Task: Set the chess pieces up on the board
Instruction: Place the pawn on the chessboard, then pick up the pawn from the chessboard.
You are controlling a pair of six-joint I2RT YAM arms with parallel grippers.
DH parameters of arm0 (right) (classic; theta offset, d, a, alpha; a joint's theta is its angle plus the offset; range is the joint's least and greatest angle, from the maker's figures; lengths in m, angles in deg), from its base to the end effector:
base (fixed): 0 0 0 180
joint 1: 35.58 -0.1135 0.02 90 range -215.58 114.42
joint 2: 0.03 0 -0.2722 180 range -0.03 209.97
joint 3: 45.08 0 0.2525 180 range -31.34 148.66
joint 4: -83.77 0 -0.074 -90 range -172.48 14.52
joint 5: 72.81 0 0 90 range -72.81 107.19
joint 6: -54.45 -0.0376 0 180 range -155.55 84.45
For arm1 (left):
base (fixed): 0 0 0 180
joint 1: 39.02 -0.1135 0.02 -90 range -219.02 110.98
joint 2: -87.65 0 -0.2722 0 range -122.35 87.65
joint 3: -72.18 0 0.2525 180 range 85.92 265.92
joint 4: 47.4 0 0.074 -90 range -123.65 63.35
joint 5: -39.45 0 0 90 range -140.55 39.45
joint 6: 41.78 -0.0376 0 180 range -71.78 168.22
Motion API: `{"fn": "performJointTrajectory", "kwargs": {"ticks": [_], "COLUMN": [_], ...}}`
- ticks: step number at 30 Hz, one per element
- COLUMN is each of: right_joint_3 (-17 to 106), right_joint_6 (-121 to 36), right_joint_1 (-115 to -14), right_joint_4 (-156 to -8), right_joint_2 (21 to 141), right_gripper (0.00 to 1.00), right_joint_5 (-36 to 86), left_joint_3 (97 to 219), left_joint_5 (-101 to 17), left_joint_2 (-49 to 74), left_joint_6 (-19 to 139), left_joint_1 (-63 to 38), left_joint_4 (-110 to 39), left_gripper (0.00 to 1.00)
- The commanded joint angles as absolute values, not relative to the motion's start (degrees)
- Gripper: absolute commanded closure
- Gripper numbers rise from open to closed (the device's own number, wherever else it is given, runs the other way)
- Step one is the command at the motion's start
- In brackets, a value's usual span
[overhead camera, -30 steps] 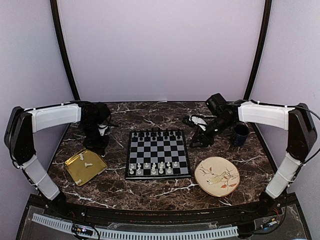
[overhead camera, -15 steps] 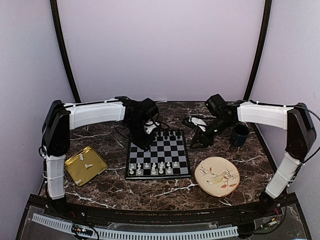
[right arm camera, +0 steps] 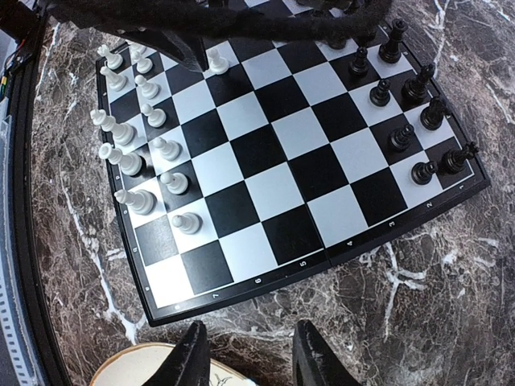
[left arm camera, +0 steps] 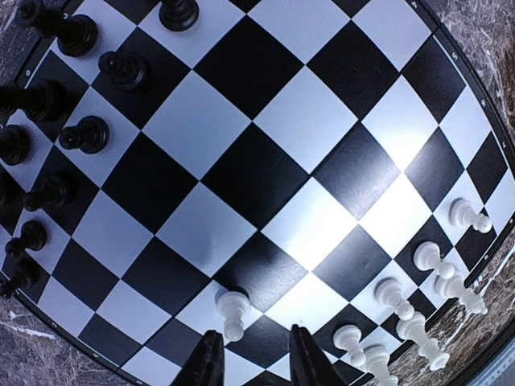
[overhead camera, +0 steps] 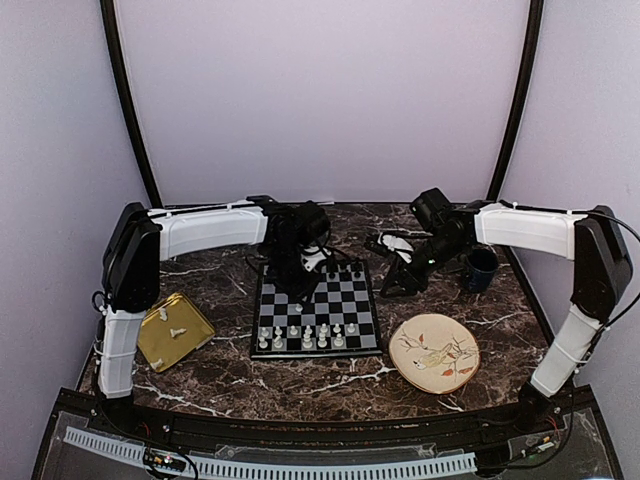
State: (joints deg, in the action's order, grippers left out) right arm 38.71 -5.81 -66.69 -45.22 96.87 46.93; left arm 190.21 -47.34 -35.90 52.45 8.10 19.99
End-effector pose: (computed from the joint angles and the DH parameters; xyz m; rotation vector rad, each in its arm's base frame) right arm 0.2859 0.1943 0.2305 -1.4614 2.1735 0.7013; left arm 0.3078 -0.3345 0.2094 1.0663 2.6813 -0.2607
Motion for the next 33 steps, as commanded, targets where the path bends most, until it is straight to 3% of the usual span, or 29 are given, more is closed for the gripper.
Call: {"fn": "performJointTrajectory", "kwargs": {"ticks": [1, 7, 15, 24, 33], "right_joint_3": [40.57, 46.42, 57.06, 73.01, 86.49], "right_joint_6": [-6.12, -6.39, -6.37, -6.88, -7.13], "right_joint_1": [-66.64, -66.88, -72.07, -80.92, -85.08], "right_joint_4": [-44.98, -41.71, -38.26, -34.47, -30.08], "right_joint_2": [96.28, 97.54, 103.73, 118.36, 131.41], "right_gripper": [0.64, 0.64, 0.63, 0.63, 0.59], "right_joint_5": [46.58, 46.14, 39.50, 35.77, 34.32], "left_joint_3": [194.90, 196.21, 177.76, 154.21, 154.17], "left_joint_5": [-48.21, -51.93, -54.89, -38.16, -38.05], "left_joint_2": [-35.23, -29.28, -11.98, 2.40, 3.54], "left_joint_6": [50.83, 50.85, 56.29, 61.62, 63.50], "left_joint_1": [8.28, 6.47, -7.00, -23.36, -27.37], "left_joint_4": [24.67, 24.04, 7.80, -17.93, -16.19], "left_gripper": [0.69, 0.69, 0.69, 0.69, 0.69]}}
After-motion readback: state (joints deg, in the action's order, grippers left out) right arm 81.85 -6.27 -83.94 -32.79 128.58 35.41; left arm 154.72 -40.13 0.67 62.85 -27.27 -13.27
